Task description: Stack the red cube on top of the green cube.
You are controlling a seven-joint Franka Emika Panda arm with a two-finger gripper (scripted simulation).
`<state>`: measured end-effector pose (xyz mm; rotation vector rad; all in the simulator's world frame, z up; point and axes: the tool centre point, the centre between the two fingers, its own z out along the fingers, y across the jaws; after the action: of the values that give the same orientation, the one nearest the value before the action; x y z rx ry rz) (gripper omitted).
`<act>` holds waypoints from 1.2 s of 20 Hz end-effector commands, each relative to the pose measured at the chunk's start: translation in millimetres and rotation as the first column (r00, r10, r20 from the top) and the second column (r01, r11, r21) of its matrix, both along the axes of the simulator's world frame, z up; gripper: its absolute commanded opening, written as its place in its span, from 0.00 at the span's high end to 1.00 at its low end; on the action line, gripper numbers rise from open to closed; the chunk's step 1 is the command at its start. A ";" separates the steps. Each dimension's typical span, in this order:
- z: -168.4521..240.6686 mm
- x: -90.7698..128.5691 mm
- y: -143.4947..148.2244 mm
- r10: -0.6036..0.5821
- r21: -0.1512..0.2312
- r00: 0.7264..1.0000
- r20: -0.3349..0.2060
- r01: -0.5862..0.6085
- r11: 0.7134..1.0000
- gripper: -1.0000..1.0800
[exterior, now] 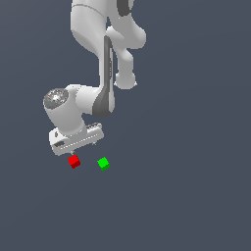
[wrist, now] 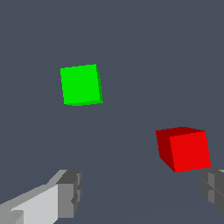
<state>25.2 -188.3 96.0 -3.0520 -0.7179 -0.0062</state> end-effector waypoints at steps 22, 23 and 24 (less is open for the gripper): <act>-26.2 32.3 -58.1 0.161 -0.007 0.987 -0.002 -0.161 0.987 0.04; -26.1 32.1 -57.7 0.160 -0.007 0.987 -0.002 -0.160 0.987 0.04; -26.0 32.1 -57.3 0.160 -0.007 0.987 -0.002 -0.160 0.987 0.04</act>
<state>57.2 -246.3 69.7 -2.9903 -0.9632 0.0003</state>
